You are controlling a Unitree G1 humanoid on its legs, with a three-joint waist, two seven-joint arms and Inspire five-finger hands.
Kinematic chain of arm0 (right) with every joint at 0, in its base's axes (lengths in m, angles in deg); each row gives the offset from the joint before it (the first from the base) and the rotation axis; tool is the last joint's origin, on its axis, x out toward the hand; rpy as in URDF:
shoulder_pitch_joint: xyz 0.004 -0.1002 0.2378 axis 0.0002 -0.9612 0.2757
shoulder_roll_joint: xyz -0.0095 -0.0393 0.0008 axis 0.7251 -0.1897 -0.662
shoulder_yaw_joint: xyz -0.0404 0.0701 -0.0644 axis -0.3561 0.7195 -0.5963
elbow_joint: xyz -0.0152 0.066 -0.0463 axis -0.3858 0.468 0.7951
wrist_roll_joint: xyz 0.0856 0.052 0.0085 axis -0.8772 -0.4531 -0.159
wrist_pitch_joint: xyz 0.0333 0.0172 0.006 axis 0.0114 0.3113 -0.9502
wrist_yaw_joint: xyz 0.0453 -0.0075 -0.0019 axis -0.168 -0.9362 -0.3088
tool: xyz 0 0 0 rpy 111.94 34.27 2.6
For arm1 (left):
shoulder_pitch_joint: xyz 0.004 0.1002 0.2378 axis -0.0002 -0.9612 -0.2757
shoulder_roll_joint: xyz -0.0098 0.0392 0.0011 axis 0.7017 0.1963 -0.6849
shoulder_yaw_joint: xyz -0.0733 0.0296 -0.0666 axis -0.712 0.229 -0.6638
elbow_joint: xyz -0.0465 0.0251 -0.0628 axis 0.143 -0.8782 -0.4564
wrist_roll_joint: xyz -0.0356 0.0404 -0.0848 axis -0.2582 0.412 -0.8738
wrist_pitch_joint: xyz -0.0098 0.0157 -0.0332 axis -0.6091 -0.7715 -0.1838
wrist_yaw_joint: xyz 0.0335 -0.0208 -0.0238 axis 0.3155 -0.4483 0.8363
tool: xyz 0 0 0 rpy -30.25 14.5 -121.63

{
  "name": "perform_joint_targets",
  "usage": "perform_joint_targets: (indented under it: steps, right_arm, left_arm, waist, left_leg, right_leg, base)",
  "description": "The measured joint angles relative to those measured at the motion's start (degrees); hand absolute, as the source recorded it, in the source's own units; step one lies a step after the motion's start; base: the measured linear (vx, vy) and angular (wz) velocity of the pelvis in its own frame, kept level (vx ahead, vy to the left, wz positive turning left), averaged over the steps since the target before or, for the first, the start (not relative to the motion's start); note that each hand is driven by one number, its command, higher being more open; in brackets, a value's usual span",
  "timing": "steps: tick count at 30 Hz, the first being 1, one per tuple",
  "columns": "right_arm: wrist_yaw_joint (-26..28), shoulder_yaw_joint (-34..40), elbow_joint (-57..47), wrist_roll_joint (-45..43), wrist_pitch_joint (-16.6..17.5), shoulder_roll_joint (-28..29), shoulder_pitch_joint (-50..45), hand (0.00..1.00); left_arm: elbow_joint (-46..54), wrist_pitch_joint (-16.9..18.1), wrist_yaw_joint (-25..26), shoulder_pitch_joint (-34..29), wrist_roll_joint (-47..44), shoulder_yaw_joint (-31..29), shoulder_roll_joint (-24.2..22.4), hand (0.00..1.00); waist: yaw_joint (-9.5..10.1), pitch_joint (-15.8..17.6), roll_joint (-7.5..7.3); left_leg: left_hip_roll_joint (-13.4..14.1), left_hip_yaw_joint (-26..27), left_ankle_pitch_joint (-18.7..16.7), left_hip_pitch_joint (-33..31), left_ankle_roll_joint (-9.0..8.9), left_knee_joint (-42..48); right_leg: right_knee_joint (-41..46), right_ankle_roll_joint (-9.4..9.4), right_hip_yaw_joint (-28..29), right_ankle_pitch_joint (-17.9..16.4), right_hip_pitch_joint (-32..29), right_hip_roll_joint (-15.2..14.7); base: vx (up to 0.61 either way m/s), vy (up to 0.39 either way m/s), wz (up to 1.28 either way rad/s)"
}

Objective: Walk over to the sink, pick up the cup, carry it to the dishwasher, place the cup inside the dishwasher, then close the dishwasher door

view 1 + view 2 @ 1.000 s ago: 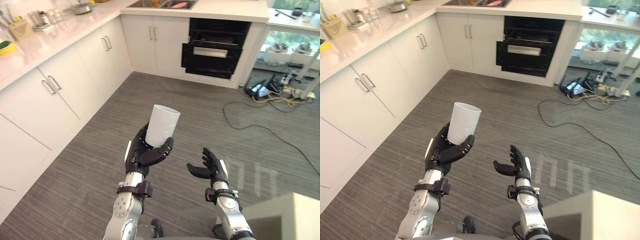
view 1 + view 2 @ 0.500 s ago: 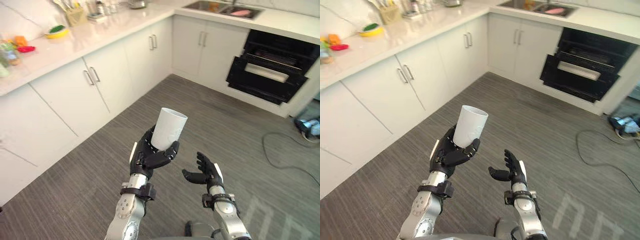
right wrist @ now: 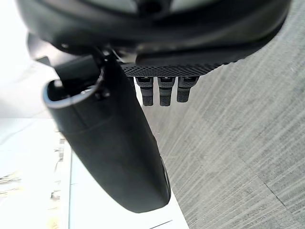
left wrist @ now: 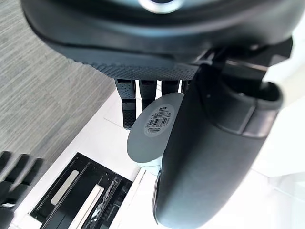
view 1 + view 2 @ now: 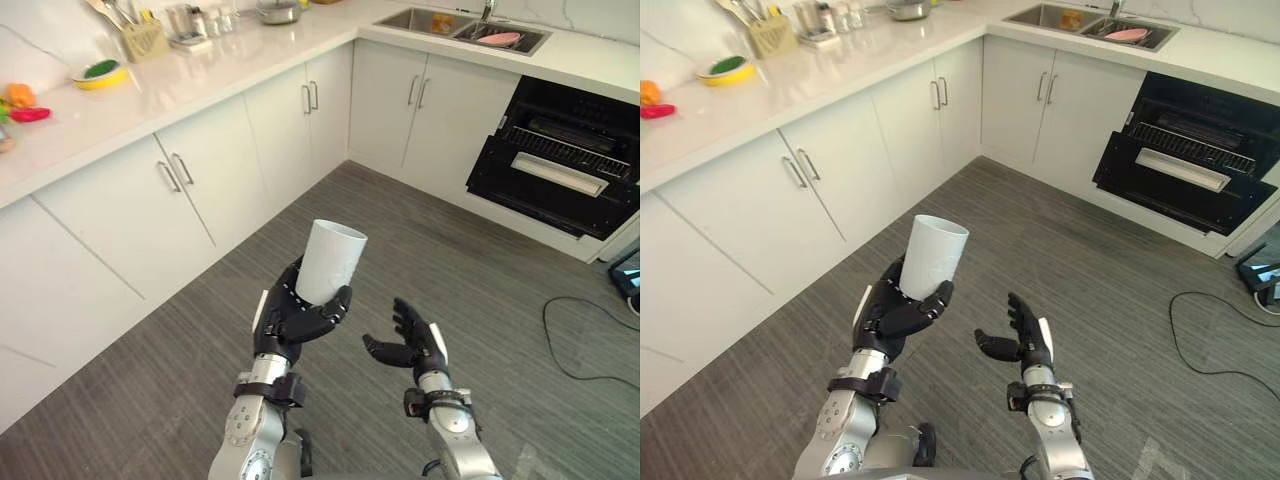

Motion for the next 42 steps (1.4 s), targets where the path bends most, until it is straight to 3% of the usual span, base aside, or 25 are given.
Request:
perform_joint_targets:
  steps: [1, 2, 3, 7, 10, 11, 12, 14, 15, 16, 18, 20, 23, 25, 27, 29, 30, 31, 32, 33, 34, 37, 38, 40, 42]
  right_arm:
    - [0.15, 0.03, 0.00, 0.04, -0.01, 0.45, 0.28, 0.90]
    - [0.34, 0.02, 0.13, 0.09, -0.06, 1.01, 0.75, 0.90]
    - [0.49, 0.00, 0.55, 0.12, -0.06, 1.50, 1.17, 0.90]
    - [0.94, -0.21, 0.84, 0.67, 0.03, 2.23, 3.21, 0.90]
    - [1.27, -0.81, 1.01, 0.67, 0.03, 2.52, 4.81, 0.90]
    - [1.37, -0.88, 1.39, 0.65, 0.02, 2.48, 5.03, 0.90]
    - [1.50, -0.89, 1.74, 0.65, -0.04, 2.29, 5.00, 0.90]
    - [1.54, -0.91, 1.81, 0.61, -0.06, 1.61, 3.99, 0.90]
    - [1.54, -0.90, 2.32, 0.61, -0.16, 0.87, 4.01, 0.90]
    - [1.51, -0.65, 2.52, 0.54, -0.34, -0.37, 3.97, 0.90]
    - [1.37, 0.03, 2.21, -0.03, -0.46, -1.03, 3.24, 0.90]
    - [0.57, -0.40, -1.92, -0.65, -0.55, -0.85, -0.50, 0.90]
    - [0.16, -0.67, -6.67, -2.02, 0.16, -0.10, -1.55, 0.90]
    - [0.13, -0.61, -6.39, -2.69, 0.40, -0.15, -0.47, 0.90]
    - [0.19, -0.46, -4.63, -2.71, 0.38, -0.20, 0.76, 0.90]
    - [0.17, 0.12, -2.64, -2.70, 0.35, -0.32, 1.48, 0.90]
    - [0.03, 0.22, -1.35, -2.71, 0.29, -0.88, 2.08, 0.90]
    - [0.00, 0.26, -0.83, -2.71, 0.27, -1.09, 2.18, 0.90]
    - [-0.13, 0.37, -0.37, -2.70, 0.16, -1.16, 1.99, 0.90]
    - [-0.27, 0.45, -0.35, -2.66, 0.15, -0.76, 1.95, 0.90]
    - [-0.27, 0.51, -0.34, -2.64, 0.15, -0.72, 2.01, 0.90]
    - [-0.21, 1.78, 0.46, -2.28, 0.14, 0.18, 2.47, 0.90]
    - [-0.22, 1.91, 1.59, -2.15, 0.13, 1.02, 2.92, 0.90]
    - [-0.01, 1.56, 2.94, -2.10, 0.14, 1.78, 3.68, 0.90]
    - [0.24, 1.40, 2.93, -1.72, 0.23, 2.12, 4.34, 0.90]
  left_arm:
    - [-0.01, -0.06, 0.00, 0.14, 0.02, 0.04, 0.34, 0.30]
    - [-0.04, -0.28, 0.00, 0.12, 0.14, 0.26, 1.11, 0.30]
    - [-0.18, -0.42, 0.01, 0.04, 0.53, 0.58, 2.11, 0.30]
    - [0.29, 0.02, 0.01, 0.08, 1.16, 0.71, 2.27, 0.30]
    - [0.11, 0.09, 0.13, 0.02, 1.14, 0.77, 2.65, 0.30]
    - [-0.06, 0.10, 0.18, 0.09, 1.14, 0.77, 2.66, 0.30]
    - [-0.17, 0.10, 0.18, 0.17, 1.14, 0.82, 2.64, 0.30]
    - [-1.24, 0.10, 0.16, 0.21, 1.17, 1.00, 2.59, 0.30]
    - [-2.54, 0.05, 0.11, 0.43, 1.16, 1.15, 1.58, 0.30]
    - [-3.55, -0.01, 0.15, 0.64, 1.18, 1.50, 0.76, 0.30]
    - [-4.19, -0.23, 0.15, 1.28, 1.18, 1.55, -0.62, 0.30]
    - [-4.13, -0.29, 0.12, 0.46, 1.16, 1.42, -1.60, 0.30]
    - [-1.41, -0.25, 0.00, -1.82, 1.14, 1.52, -2.22, 0.30]
    - [-0.56, -0.25, -0.01, -2.29, 1.14, 1.38, -2.51, 0.30]
    - [-0.43, -0.26, 0.01, -2.43, 1.13, 0.61, -2.62, 0.30]
    - [-0.44, -0.27, 0.02, -2.46, 1.13, -0.29, -2.76, 0.30]
    - [-0.41, -0.26, 0.05, -2.45, 1.12, -0.83, -2.88, 0.30]
    - [-0.35, -0.26, 0.08, -2.45, 1.12, -1.05, -2.89, 0.30]
    - [-0.17, -0.26, 0.12, -2.49, 1.12, -1.13, -2.81, 0.30]
    - [0.04, -0.26, 0.14, -2.25, 1.13, -1.42, -2.55, 0.30]
    - [0.03, -0.26, 0.16, -2.10, 1.13, -1.40, -2.55, 0.30]
    - [-0.05, -0.43, 0.19, -1.80, 1.16, -0.51, -1.52, 0.30]
    - [-0.10, -0.54, 0.41, -1.83, 1.15, -0.51, -0.53, 0.30]
    - [-0.04, -0.39, 0.82, -1.78, 1.18, -0.72, 0.30, 0.30]
    - [0.11, -0.05, 0.87, -1.44, 1.17, -0.68, 0.37, 0.30]
  waist:
    - [-0.22, 0.23, -0.43]
    - [-1.01, 0.42, -1.08]
    - [-1.85, 0.43, -1.40]
    - [-2.09, 0.30, -1.38]
    - [-2.39, 0.36, -1.23]
    - [-3.13, 0.45, -0.90]
    - [-3.87, 0.35, -0.92]
    - [-5.21, -0.13, -1.53]
    - [-5.12, -0.46, 0.19]
    - [-5.10, -1.08, 1.62]
    - [-5.08, -0.37, 2.64]
    - [-3.94, -0.01, 2.90]
    - [-2.19, -0.14, 2.69]
    - [-1.20, -0.31, 2.72]
    - [-0.40, -0.21, 2.54]
    - [-0.29, -0.08, 2.31]
    - [-0.16, -0.16, 2.43]
    - [0.13, -0.19, 2.44]
    - [0.58, -0.48, 2.24]
    - [0.31, -0.97, 1.45]
    - [0.09, -1.05, 0.88]
    - [-0.64, -0.67, -0.48]
    - [-1.40, -0.70, -1.02]
    - [-1.44, -0.72, -0.97]
    - [-1.56, -0.77, -1.02]
  left_leg:
    - [-0.69, 0.68, -1.00, 1.27, 0.39, -0.47]
    - [-1.81, 1.48, -1.87, 3.93, 1.21, -1.83]
    - [-2.47, 1.88, -2.46, 7.33, 1.93, -3.64]
    - [-1.65, 3.32, -3.11, 15.93, 1.46, -10.87]
    - [0.07, 5.74, -3.81, 20.70, -0.14, -15.07]
    - [1.07, 6.10, -3.96, 22.59, -1.13, -16.78]
    - [1.83, 6.20, -4.57, 24.05, -2.41, -17.40]
    - [1.91, 5.51, -6.30, 26.96, -5.16, -17.40]
    - [3.19, 5.46, -6.70, 27.72, -5.75, -17.30]
    - [5.06, 4.34, -6.64, 26.79, -5.86, -14.31]
    - [7.86, 2.10, -5.86, 23.44, -6.82, -2.74]
    - [12.33, 0.97, 2.09, 17.45, -6.52, 18.11]
    - [14.33, 2.10, -1.85, 8.52, -5.29, 27.48]
    - [13.00, 2.25, -4.18, 4.40, -4.53, 23.31]
    - [9.63, 1.87, -4.75, 1.16, -4.55, 10.65]
    - [6.44, 1.40, -3.13, -0.08, -5.31, 0.31]
    - [4.77, 1.40, -0.04, 0.09, -5.17, -6.40]
    - [4.21, 1.51, 3.19, 0.38, -4.46, -7.93]
    - [3.11, 1.80, 7.51, 1.55, -1.94, -8.27]
    - [1.52, 2.43, 6.77, 1.55, 0.55, -6.31]
    - [0.71, 2.77, 5.34, 1.74, 1.13, -5.76]
    - [-2.45, 3.09, 1.78, 6.02, 3.36, -6.24]
    - [-3.58, 2.53, 0.82, 9.15, 4.12, -7.34]
    - [-3.51, 1.85, 0.17, 14.87, 4.32, -10.67]
    - [-3.20, 1.14, -0.33, 17.68, 3.80, -13.52]
  right_leg:
    - [6.02, 0.59, 0.60, -0.18, -2.31, -0.99]
    - [16.75, 3.40, 1.00, 1.12, -6.64, -2.90]
    - [25.15, 4.06, 0.91, 1.54, -9.30, -4.19]
    - [30.52, 0.05, -3.46, -0.70, -17.11, -3.76]
    - [21.82, -1.57, -7.97, -0.81, -23.98, -1.99]
    - [14.66, -2.31, -9.50, 1.07, -25.44, -0.47]
    - [6.40, -3.02, -9.86, 6.04, -25.89, 1.55]
    - [1.27, -4.68, -8.14, 20.22, -24.70, 2.66]
    - [2.18, -5.11, -8.78, 19.32, -24.38, 3.88]
    - [1.97, -5.89, -9.79, 17.53, -23.34, 5.00]
    - [0.97, -7.10, -11.23, 15.57, -19.75, 6.70]
    - [-3.16, -8.09, -11.38, 13.59, -11.26, 9.01]
    - [-7.31, -8.84, -9.77, 11.51, -4.94, 10.01]
    - [-9.31, -8.64, -8.89, 11.22, -2.90, 9.92]
    - [-11.32, -7.87, -8.10, 10.43, 0.20, 8.88]
    - [-11.73, -5.97, -7.94, 9.62, 2.16, 7.31]
    - [-11.92, -4.51, -7.50, 8.58, 3.17, 6.41]
    - [-11.96, -3.60, -7.11, 7.88, 3.58, 5.97]
    - [-11.72, -2.04, -6.38, 6.25, 4.83, 4.94]
    - [-9.93, -0.51, -6.27, 3.93, 5.17, 2.83]
    - [-7.61, 0.30, -6.17, 3.11, 4.46, 1.73]
    - [19.01, 2.74, -5.06, 3.40, -5.49, -3.49]
    - [28.04, 2.24, -4.81, 3.09, -8.27, -5.02]
    - [33.67, 0.10, -5.61, 1.87, -12.13, -4.74]
    - [32.80, -0.86, -6.49, 1.29, -15.64, -3.81]
  base:
    - [0.35, 0.255, -0.25]
    - [0.42, 0.258, -0.18]
    - [0.36, 0.183, -0.13]
    - [0.31, 0.080, -0.30]
    - [0.33, -0.027, -0.44]
    - [0.46, -0.083, -0.17]
    - [0.49, -0.104, -0.06]
    - [0.46, -0.102, 0.12]
    - [0.51, -0.119, 0.03]
    - [0.47, -0.136, -0.05]
    - [0.45, -0.164, 0.12]
    - [0.41, -0.129, 0.02]
    - [0.35, -0.061, -0.20]
    - [0.21, 0.019, -0.21]
    - [0.38, 0.110, -0.13]
    - [0.43, 0.213, -0.03]
    - [0.31, 0.169, -0.11]
    - [0.40, 0.262, -0.27]
    - [0.44, 0.298, -0.21]
    - [0.53, 0.343, -0.14]
    - [0.45, 0.292, 0.02]
    - [0.44, 0.282, 0.14]
    - [0.38, 0.170, 0.25]
    - [0.44, 0.153, 0.15]
    - [0.37, 0.066, 0.14]
